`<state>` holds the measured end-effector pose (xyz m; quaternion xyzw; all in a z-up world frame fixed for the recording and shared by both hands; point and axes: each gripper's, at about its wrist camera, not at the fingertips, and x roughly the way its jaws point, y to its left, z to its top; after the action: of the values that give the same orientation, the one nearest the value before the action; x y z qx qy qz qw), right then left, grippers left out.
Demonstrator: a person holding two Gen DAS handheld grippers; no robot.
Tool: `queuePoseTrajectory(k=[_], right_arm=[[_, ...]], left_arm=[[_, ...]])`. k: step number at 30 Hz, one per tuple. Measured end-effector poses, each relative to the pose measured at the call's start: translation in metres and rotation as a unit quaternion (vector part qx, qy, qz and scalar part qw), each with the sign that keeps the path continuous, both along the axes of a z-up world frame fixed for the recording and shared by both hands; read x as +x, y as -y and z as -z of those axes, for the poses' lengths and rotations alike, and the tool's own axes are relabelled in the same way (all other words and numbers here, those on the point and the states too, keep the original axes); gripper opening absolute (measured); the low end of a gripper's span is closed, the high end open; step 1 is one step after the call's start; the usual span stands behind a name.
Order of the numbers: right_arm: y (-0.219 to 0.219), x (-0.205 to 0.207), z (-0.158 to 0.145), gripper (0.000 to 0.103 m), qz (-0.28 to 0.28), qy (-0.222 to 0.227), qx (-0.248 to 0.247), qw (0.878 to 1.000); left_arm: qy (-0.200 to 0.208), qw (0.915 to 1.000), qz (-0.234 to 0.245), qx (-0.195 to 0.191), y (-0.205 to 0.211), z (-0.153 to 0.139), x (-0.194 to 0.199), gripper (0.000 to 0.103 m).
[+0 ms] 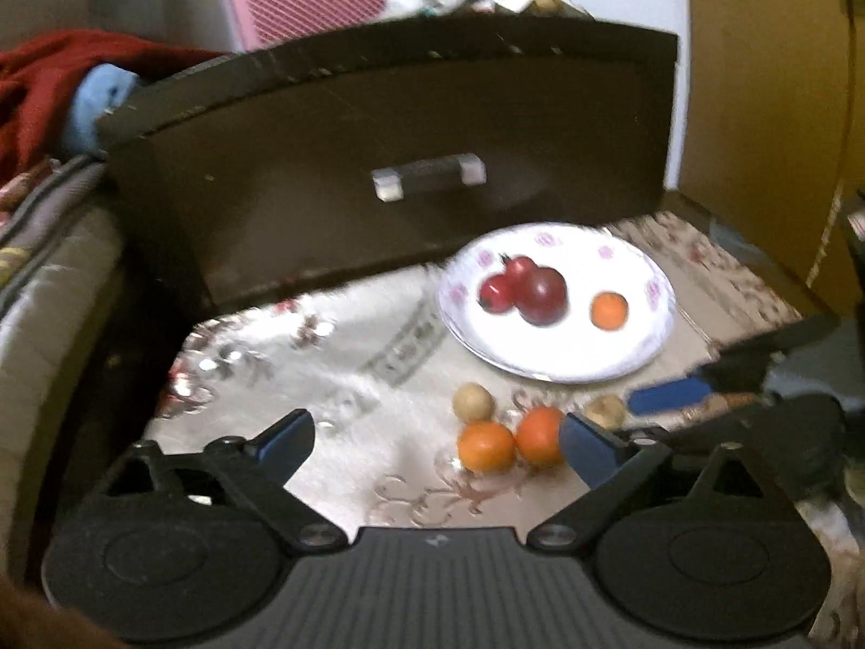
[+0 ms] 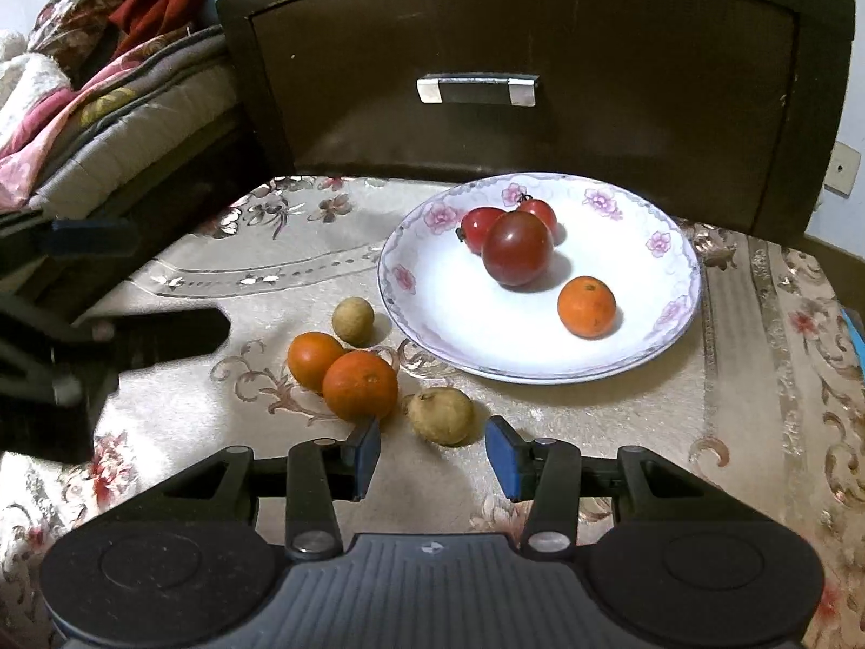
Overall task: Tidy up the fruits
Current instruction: 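Lift both tools away from the plate and reposition over the remaining fruit, then grasp the brown potato-like fruit with the right gripper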
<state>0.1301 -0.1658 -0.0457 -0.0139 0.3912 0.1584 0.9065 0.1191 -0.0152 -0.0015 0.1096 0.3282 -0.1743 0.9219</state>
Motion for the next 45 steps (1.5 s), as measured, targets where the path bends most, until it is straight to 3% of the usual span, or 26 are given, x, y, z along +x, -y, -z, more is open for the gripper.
queuePoseTrajectory(k=[3, 8, 13, 23, 25, 26, 27, 34, 40, 45], right_arm=[[-0.003, 0.005, 0.002, 0.039, -0.003, 0.002, 0.002, 1.0], [0.0, 0.009, 0.002, 0.039, -0.009, 0.001, 0.012, 1.0], [0.003, 0.011, 0.004, 0.038, -0.023, -0.017, 0.023, 0.999], [0.002, 0.015, 0.006, 0.041, -0.027, -0.008, 0.021, 0.999], [0.001, 0.015, 0.006, 0.037, -0.03, -0.009, 0.024, 0.999], [0.001, 0.015, 0.006, 0.026, -0.032, -0.013, 0.033, 0.999], [0.002, 0.016, 0.006, 0.022, -0.033, -0.018, 0.04, 0.998], [0.008, 0.009, 0.003, 0.022, -0.033, -0.036, 0.052, 0.997], [0.021, -0.01, -0.019, 0.022, -0.017, -0.044, 0.049, 0.998], [0.037, -0.037, -0.033, 0.022, 0.016, -0.036, 0.055, 0.998]], left_arm=[[-0.011, 0.9998, 0.012, 0.014, 0.004, 0.008, 0.002, 0.102], [-0.048, 0.9984, 0.029, 0.003, 0.006, 0.019, 0.009, 0.101], [-0.061, 0.9973, 0.04, -0.006, 0.004, 0.02, 0.009, 0.1], [-0.081, 0.9951, 0.055, -0.014, 0.006, 0.026, 0.011, 0.095], [-0.084, 0.9947, 0.055, -0.022, 0.004, 0.026, 0.013, 0.095], [-0.089, 0.9943, 0.052, -0.026, 0.003, 0.027, 0.014, 0.095], [-0.093, 0.9939, 0.05, -0.03, 0.002, 0.028, 0.016, 0.095], [-0.099, 0.9933, 0.051, -0.033, 0.001, 0.035, 0.026, 0.095], [-0.094, 0.9924, 0.069, -0.039, 0.006, 0.032, 0.019, 0.083], [-0.095, 0.9915, 0.072, -0.051, 0.012, 0.029, 0.021, 0.082]])
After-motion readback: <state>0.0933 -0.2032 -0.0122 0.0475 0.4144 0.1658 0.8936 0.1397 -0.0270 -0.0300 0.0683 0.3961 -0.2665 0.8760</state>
